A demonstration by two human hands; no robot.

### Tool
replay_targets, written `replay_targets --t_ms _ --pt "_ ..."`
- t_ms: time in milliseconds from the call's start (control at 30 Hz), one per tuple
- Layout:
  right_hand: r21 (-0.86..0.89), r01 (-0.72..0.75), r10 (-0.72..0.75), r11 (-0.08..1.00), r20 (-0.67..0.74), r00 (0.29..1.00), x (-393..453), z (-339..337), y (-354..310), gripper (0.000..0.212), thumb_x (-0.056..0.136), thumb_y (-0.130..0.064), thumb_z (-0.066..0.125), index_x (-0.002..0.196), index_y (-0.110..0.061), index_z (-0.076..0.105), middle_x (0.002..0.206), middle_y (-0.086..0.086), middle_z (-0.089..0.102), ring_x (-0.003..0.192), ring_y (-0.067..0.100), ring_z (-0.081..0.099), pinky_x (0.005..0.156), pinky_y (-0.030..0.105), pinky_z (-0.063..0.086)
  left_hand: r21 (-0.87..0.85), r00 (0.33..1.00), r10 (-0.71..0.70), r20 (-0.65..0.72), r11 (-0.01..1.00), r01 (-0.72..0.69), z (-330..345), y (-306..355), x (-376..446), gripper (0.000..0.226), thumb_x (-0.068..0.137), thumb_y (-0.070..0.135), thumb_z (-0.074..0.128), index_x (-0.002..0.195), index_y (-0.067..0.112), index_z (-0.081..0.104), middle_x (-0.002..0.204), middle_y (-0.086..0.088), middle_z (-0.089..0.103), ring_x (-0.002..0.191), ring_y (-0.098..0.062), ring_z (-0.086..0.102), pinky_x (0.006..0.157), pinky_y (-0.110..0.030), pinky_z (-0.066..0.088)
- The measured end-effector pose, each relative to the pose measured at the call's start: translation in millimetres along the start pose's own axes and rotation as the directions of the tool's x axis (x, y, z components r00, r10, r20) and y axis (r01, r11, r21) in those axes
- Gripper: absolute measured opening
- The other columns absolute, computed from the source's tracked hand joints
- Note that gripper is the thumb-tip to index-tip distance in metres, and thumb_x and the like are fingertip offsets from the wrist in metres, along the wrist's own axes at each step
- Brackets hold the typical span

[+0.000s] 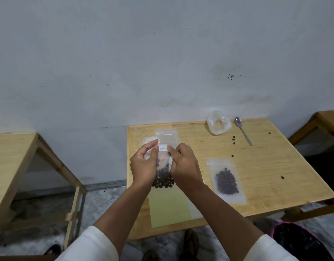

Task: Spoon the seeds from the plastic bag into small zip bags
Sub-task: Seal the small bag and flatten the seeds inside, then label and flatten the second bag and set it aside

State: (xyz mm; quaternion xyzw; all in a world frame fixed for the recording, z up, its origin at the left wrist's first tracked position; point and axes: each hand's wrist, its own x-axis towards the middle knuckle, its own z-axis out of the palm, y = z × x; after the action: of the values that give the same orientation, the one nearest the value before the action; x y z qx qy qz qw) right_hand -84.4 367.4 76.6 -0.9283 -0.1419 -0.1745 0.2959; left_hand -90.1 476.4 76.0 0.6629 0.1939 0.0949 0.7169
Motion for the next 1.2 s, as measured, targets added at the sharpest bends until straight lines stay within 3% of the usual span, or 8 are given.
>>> replay_targets --t_ms 133,200,333,467,567,667,800,1200 --pt "-0.046 0.049 -0.050 0.998 -0.030 0.998 2 3 3 0.025 0.083 -0.001 0.053 0.103 0.000 0.068 0.068 0.005 0.045 0.067 0.017 0.041 0.056 0.020 0.032 -0.004 1.000 0.001 0.014 1.000 -0.001 2 1 3 0.019 0.091 0.021 0.060 0.105 0.029 0.069 0.109 0.008 0.067 0.058 0.011 0.058 0.062 -0.006 0.046" --pt "-0.029 0.035 -0.035 0.999 -0.003 0.999 6 2 6 0.024 0.087 -0.006 0.050 0.102 0.000 0.067 0.072 0.003 0.044 0.070 0.019 0.043 0.056 0.023 0.035 -0.010 1.000 -0.010 0.012 1.000 0.010 4 0 6 0.018 0.091 0.023 0.060 0.101 0.034 0.070 0.110 0.004 0.068 0.070 -0.001 0.063 0.071 -0.014 0.050" --pt "0.214 -0.242 0.230 0.946 0.079 0.970 13 -1 20 0.019 0.093 -0.013 0.046 0.099 -0.006 0.063 0.083 -0.006 0.038 0.077 0.006 0.041 0.069 0.018 0.034 -0.010 0.999 -0.032 -0.027 0.999 0.032 7 -5 18 0.020 0.091 0.025 0.059 0.093 0.042 0.067 0.116 0.007 0.065 0.086 -0.013 0.061 0.077 -0.025 0.053" --pt "0.211 -0.148 0.116 0.966 0.156 0.981 13 2 35 0.037 0.088 -0.027 0.058 0.123 -0.015 0.060 0.106 0.004 0.059 0.097 0.007 0.053 0.081 0.020 0.042 -0.023 0.994 -0.065 -0.082 0.998 0.064 12 -9 38 0.019 0.093 0.026 0.056 0.099 0.042 0.066 0.121 0.010 0.061 0.100 -0.025 0.063 0.084 -0.030 0.054" --pt "0.313 -0.242 0.178 0.919 0.218 0.959 21 12 49 0.045 0.079 -0.011 0.070 0.123 -0.017 0.060 0.111 0.004 0.067 0.093 0.010 0.061 0.084 0.019 0.051 -0.019 0.994 -0.070 -0.090 0.997 0.068 19 -9 60 0.020 0.095 0.023 0.053 0.103 0.038 0.063 0.124 0.009 0.057 0.107 -0.020 0.058 0.081 -0.024 0.049" --pt "0.353 -0.419 0.343 0.837 0.258 0.903 39 21 65 0.044 0.081 -0.010 0.069 0.123 -0.021 0.061 0.088 0.001 0.064 0.075 0.005 0.057 0.067 0.001 0.043 0.084 0.994 -0.094 -0.062 0.992 0.099 29 -16 80 0.026 0.091 0.022 0.058 0.113 0.035 0.060 0.127 0.005 0.056 0.117 -0.016 0.051 0.096 -0.034 0.046" --pt "0.340 -0.542 0.481 0.769 0.251 0.840 64 38 93 0.039 0.084 -0.013 0.065 0.122 -0.023 0.059 0.078 -0.003 0.058 0.069 0.001 0.052 0.059 0.002 0.040 0.292 0.993 -0.119 -0.002 0.950 0.114 39 -31 98 0.043 0.083 0.023 0.065 0.124 0.029 0.056 0.123 0.003 0.059 0.110 -0.013 0.054 0.091 -0.027 0.045" --pt "0.088 -0.437 0.384 0.895 0.347 0.856 80 86 144 0.030 0.085 -0.011 0.063 0.115 -0.012 0.061 0.110 0.016 0.049 0.090 0.022 0.052 0.074 0.011 0.030 0.805 0.991 -0.085 0.101 0.593 -0.031 66 -82 122 0.048 0.091 0.020 0.057 0.136 0.007 0.046 0.148 -0.005 0.037 0.137 -0.015 0.033 0.109 -0.018 0.019"
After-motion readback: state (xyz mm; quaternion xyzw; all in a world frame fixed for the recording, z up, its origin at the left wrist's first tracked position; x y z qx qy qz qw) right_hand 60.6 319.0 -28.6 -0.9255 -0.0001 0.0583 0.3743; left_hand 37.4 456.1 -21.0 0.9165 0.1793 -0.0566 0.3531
